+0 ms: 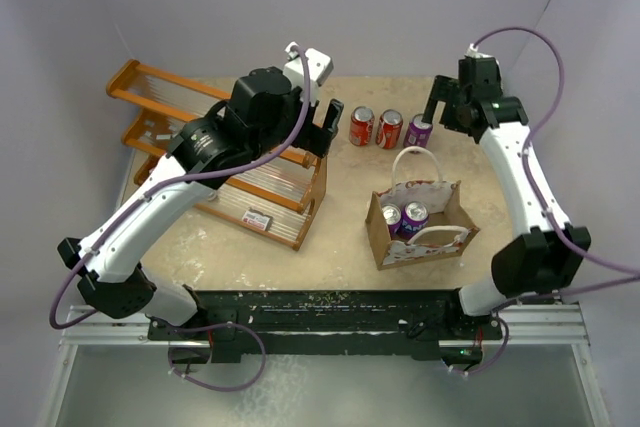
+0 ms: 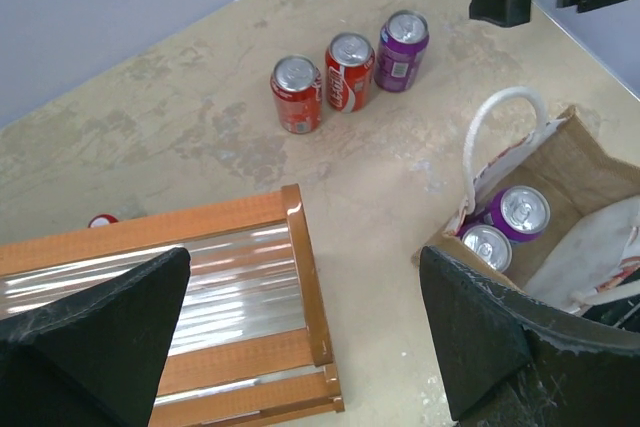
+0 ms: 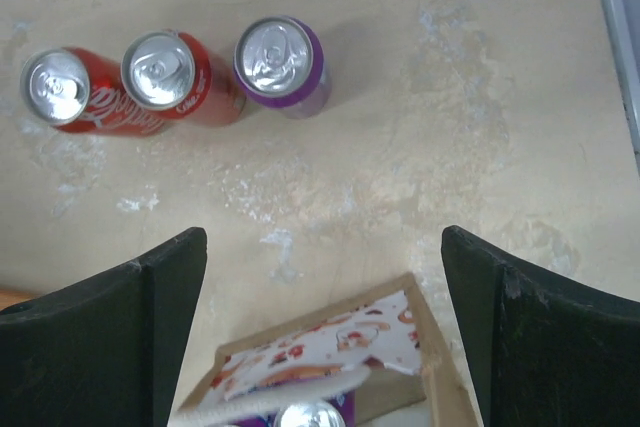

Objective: Take the beverage out of the canvas bag

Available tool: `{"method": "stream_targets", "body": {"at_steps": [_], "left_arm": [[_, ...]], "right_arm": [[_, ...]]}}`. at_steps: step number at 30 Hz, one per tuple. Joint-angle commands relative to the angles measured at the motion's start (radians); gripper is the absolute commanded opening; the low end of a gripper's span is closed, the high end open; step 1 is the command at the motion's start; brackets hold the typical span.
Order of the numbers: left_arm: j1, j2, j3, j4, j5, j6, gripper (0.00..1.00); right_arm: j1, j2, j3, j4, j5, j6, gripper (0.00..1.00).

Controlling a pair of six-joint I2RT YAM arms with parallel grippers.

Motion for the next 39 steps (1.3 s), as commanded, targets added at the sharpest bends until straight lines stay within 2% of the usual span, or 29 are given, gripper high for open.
{"method": "stream_targets", "body": {"at_steps": [1, 13, 17, 23, 25, 30, 34, 39], "left_arm": [[-0.003, -0.035, -0.018, 0.028, 0.078, -0.079, 0.99], [-0.003, -0.067, -0.057, 0.033, 0.237, -0.23, 0.99], [-0.002, -0.065, -0.056, 0.042, 0.262, -0.244, 0.99], [-0.007, -0.056, -0.038, 0.04, 0.269, -0.242, 0.99], [-0.021, -0.055, -0.03, 0.033, 0.261, -0.234, 0.99], [-0.048, -0.075, -0.034, 0.01, 0.223, -0.199, 0.99], [-0.093, -0.081, -0.033, 0.003, 0.183, -0.168, 0.99], [-0.145, -0.08, -0.032, 0.008, 0.14, -0.126, 0.99]], "right_arm": [[0.003, -0.14, -0.075, 0.0, -0.02, 0.003, 1.0], [0.003, -0.413, -0.191, -0.179, -0.226, 0.083, 1.0], [0.003, -0.469, -0.213, -0.224, -0.297, 0.09, 1.0], [0.024, -0.506, -0.34, -0.22, -0.374, 0.171, 1.0], [0.057, -0.507, -0.375, -0.214, -0.35, 0.227, 1.0], [0.189, -0.468, -0.43, -0.26, -0.164, 0.362, 1.0], [0.196, -0.421, -0.455, -0.284, -0.066, 0.51, 1.0], [0.196, -0.424, -0.533, -0.218, -0.06, 0.683, 1.0]]}}
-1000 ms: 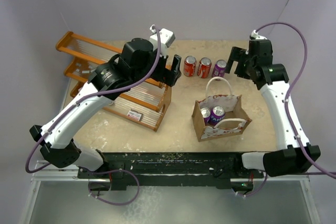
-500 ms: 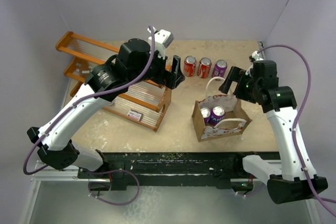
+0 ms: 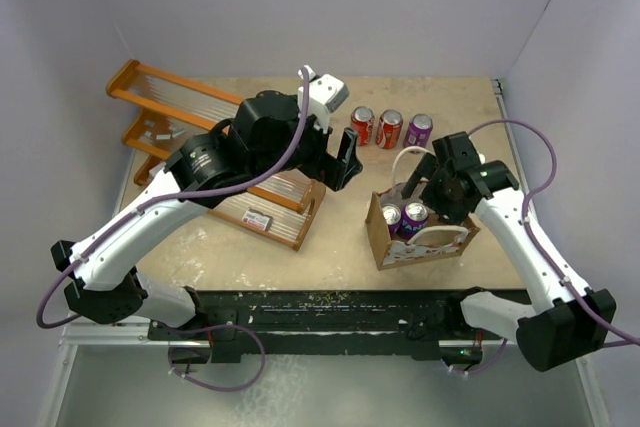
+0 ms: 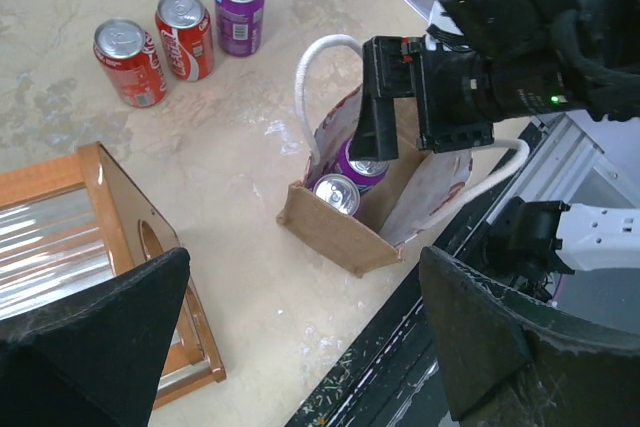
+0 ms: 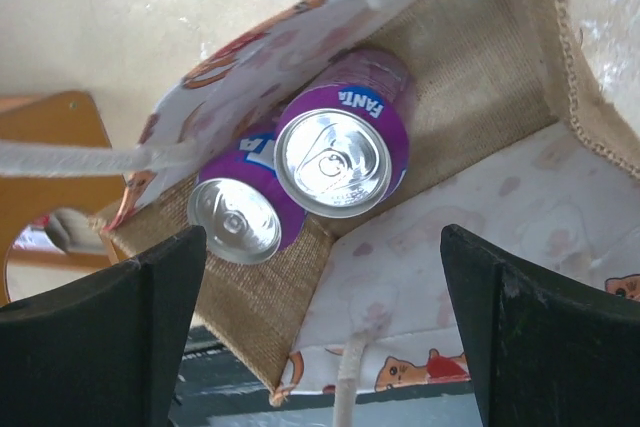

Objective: Take the beverage out of the canvas bag

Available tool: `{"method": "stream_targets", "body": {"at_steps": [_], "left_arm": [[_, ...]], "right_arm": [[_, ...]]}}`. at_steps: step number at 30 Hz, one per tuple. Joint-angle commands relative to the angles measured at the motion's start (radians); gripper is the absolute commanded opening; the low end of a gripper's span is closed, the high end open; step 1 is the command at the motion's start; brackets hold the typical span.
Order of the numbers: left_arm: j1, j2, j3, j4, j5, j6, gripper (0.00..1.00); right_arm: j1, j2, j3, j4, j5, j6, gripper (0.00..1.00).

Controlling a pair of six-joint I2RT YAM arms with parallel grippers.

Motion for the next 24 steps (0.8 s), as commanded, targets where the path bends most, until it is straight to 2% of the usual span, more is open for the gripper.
{"method": "stream_targets", "body": {"at_steps": [1, 14, 24], "left_arm": [[-0.035, -0.03, 0.019, 0.023, -0.065, 0.061, 0.99], [-0.059, -0.047, 0.014, 0.028, -0.142, 0.129, 0.99], [-0.066, -0.03, 0.02, 0.043, -0.149, 0.141, 0.99]], "right_arm": [[0.001, -0.007, -0.052, 0.048, 0.048, 0.194, 1.0], [0.001, 0.122, -0.142, 0.082, 0.126, 0.342, 1.0], [0.001, 0.205, -0.185, 0.132, 0.095, 0.382, 0.99]]}}
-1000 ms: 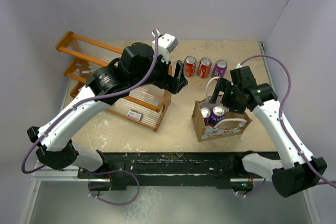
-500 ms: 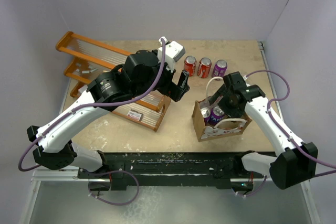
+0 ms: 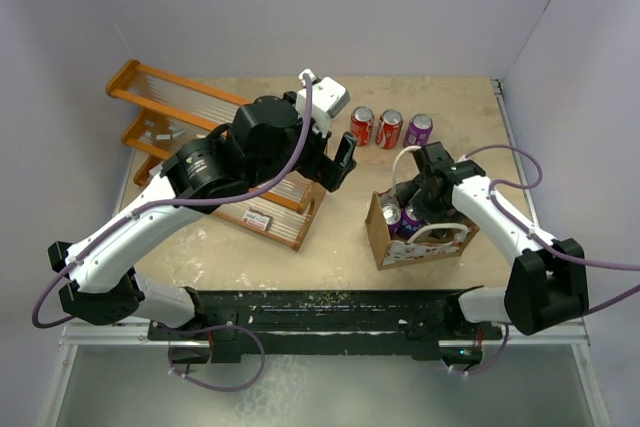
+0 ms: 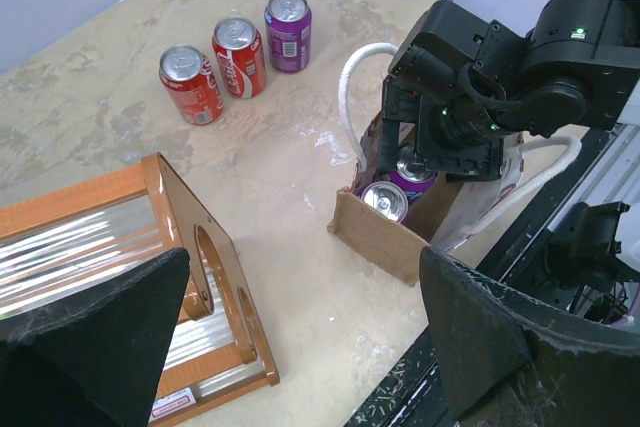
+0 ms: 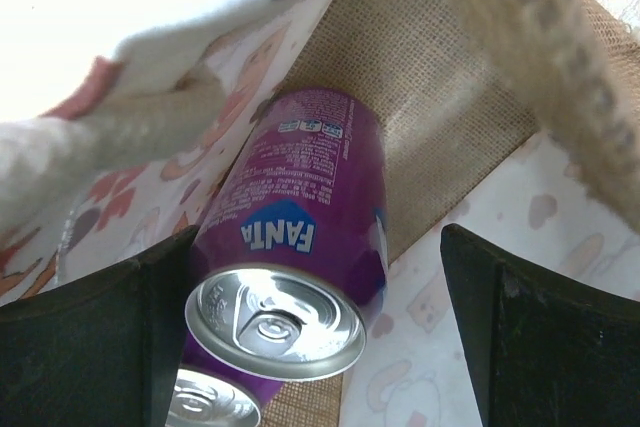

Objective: Take the beverage out of the canvas bag

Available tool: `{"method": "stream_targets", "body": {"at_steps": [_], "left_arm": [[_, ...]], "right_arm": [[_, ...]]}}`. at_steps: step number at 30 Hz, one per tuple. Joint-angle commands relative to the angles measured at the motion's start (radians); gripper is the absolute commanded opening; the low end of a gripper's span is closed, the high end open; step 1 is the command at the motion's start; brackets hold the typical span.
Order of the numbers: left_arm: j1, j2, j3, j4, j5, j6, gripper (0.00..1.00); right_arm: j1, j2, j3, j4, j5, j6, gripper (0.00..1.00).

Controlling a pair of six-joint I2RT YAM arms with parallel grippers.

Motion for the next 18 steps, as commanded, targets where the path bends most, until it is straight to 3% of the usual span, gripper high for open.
{"method": "stream_targets", "body": {"at_steps": [1, 9, 18], "left_arm": [[-0.009, -0.011, 0.021, 0.045, -0.016, 0.027, 0.99], [-0.011, -0.01, 0.014, 0.046, -0.019, 0.026, 0.99], [-0.04, -0.003, 0.011, 0.052, -0.03, 0.038, 0.99]], "right_arm": [[0.001, 0.024, -0.035, 0.029, 0.007, 0.047, 0.98], [0.001, 0.05, -0.052, 0.074, -0.015, 0.049, 0.89], [0.001, 0.009, -0.044, 0.085, -0.063, 0.062, 0.56]]}}
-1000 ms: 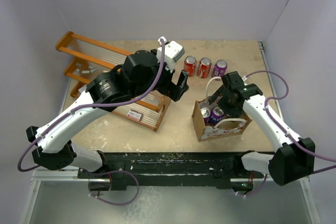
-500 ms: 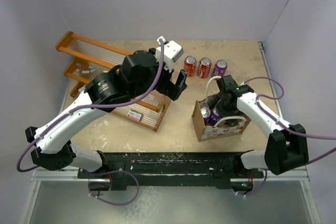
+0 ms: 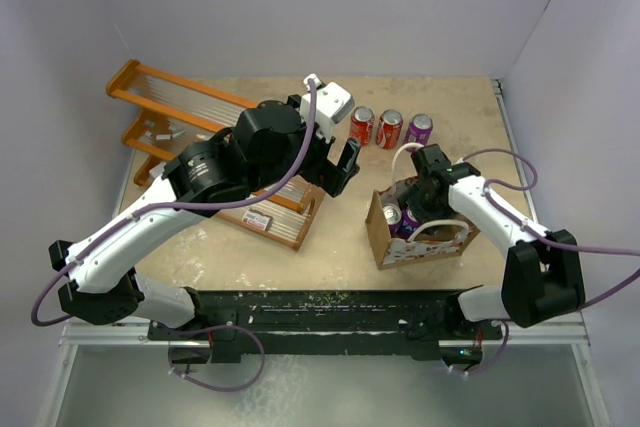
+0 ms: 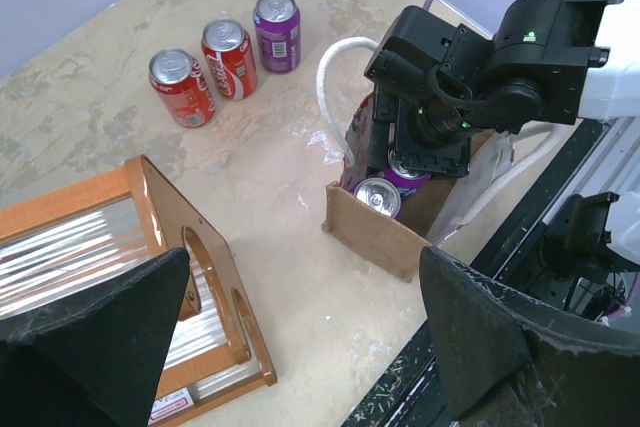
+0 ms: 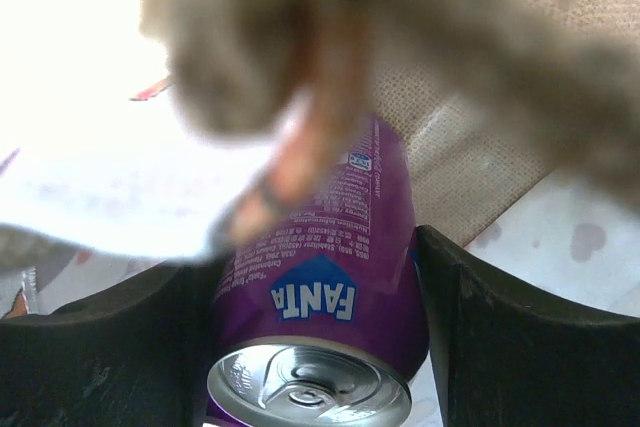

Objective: Take the beverage out of the canvas bag

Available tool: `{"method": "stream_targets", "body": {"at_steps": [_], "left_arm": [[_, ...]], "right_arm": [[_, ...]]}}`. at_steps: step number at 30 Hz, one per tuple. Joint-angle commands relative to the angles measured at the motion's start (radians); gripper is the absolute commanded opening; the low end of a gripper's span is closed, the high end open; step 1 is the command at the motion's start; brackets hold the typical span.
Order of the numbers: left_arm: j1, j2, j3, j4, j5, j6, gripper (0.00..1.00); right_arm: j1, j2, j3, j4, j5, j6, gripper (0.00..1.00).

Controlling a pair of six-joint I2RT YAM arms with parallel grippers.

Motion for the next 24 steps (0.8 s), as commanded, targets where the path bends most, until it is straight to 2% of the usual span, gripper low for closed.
{"method": "stream_targets", "body": {"at_steps": [1, 4, 15, 19, 24], "left_arm": [[-0.016, -0.002, 0.011, 0.052, -0.02, 0.022, 0.99], [-0.019, -0.003, 0.01, 0.051, -0.014, 0.018, 0.99], [-0.023, -0.004, 0.006, 0.05, 0.02, -0.009, 0.99], [-0.023, -0.006, 0.002, 0.05, 0.03, -0.017, 0.99], [-0.031, -0.006, -0.003, 0.05, 0.041, -0.025, 0.99]], "right_arm": [[0.001, -0.048, -0.002, -0.006, -0.067, 0.031, 0.49], [0.0, -0.088, 0.016, -0.038, -0.058, 0.049, 0.37], [0.0, -0.302, 0.024, -0.069, -0.035, 0.092, 0.13], [0.0, -0.366, 0.023, -0.11, -0.015, 0.096, 0.01], [0.0, -0.418, 0.041, -0.166, 0.024, 0.094, 0.0]]}}
